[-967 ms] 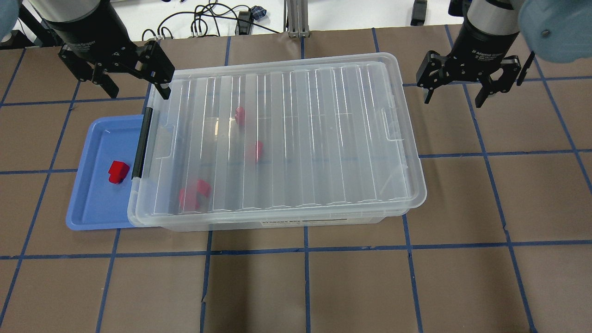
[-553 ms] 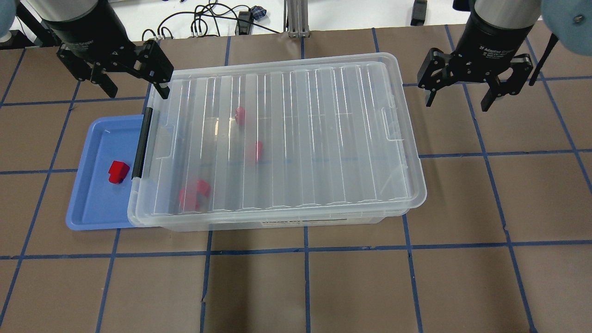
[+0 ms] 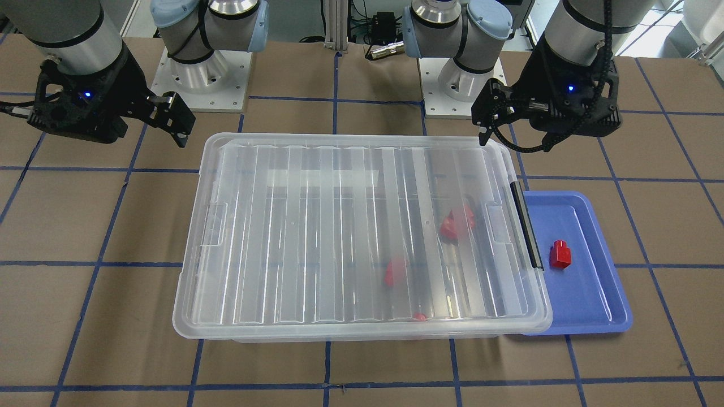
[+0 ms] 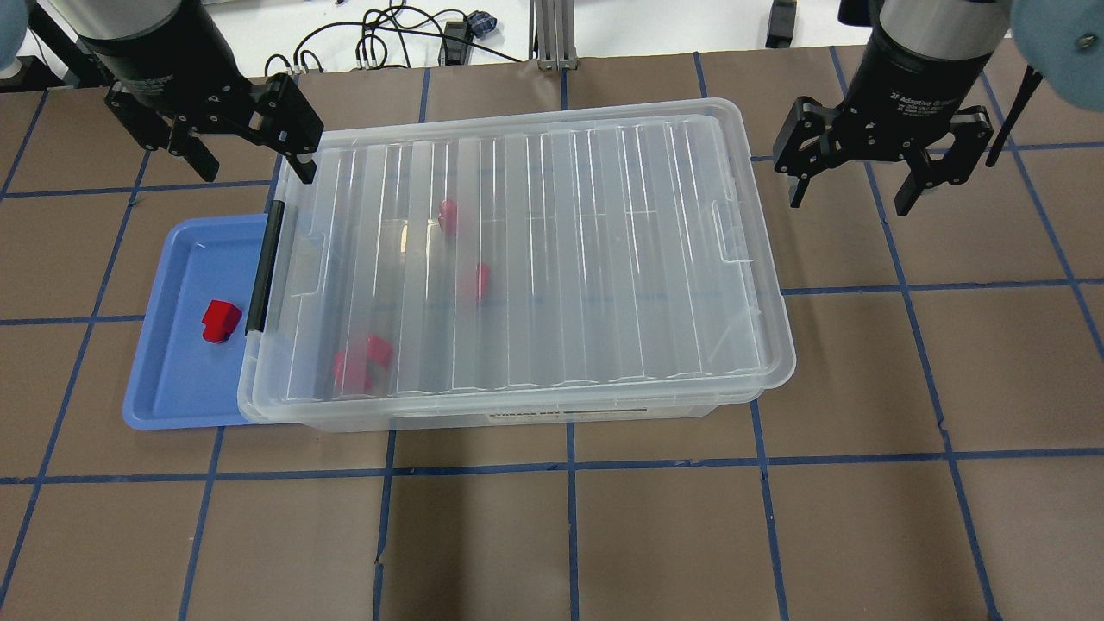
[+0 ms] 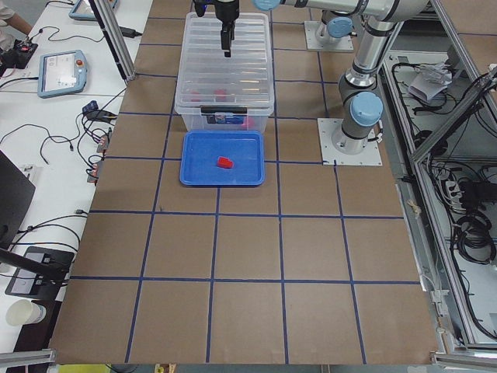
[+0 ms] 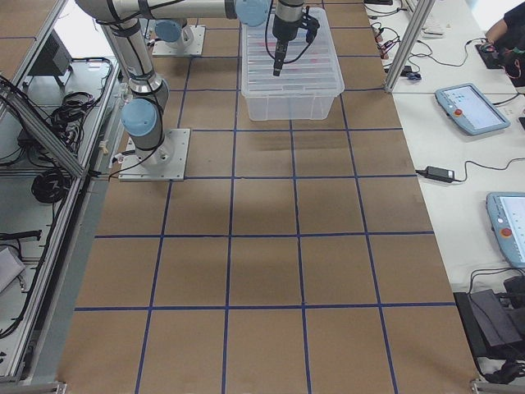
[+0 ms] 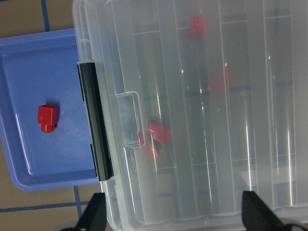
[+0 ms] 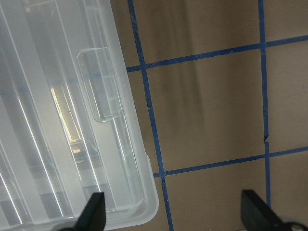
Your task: Place red block in blue tray from box
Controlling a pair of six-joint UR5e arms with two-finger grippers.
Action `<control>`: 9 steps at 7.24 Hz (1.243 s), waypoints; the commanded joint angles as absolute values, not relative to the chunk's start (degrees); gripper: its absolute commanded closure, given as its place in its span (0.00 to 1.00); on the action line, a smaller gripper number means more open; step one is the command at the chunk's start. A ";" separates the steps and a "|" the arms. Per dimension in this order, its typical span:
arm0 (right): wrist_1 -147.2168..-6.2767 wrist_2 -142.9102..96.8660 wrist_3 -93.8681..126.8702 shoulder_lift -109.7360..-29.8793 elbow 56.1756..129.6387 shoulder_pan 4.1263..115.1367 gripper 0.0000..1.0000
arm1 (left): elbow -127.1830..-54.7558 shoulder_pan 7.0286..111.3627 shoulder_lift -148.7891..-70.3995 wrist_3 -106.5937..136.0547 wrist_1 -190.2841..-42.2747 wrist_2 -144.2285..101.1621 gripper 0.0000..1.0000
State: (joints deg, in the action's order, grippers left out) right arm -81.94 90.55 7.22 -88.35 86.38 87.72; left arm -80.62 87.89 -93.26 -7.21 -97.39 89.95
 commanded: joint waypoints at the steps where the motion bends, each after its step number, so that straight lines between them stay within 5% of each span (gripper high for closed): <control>1: -82.09 90.27 7.21 -88.59 86.48 87.71 0.00 | -80.68 87.89 -93.08 -7.21 -97.38 90.00 0.00; 9: -82.44 90.35 7.38 -88.33 86.49 86.23 0.00 | -81.04 88.15 -92.99 -7.29 -97.12 90.26 0.00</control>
State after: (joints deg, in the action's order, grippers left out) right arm -82.47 90.39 7.35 -88.28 86.52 87.04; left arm -81.08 88.15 -93.05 -7.29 -97.19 90.28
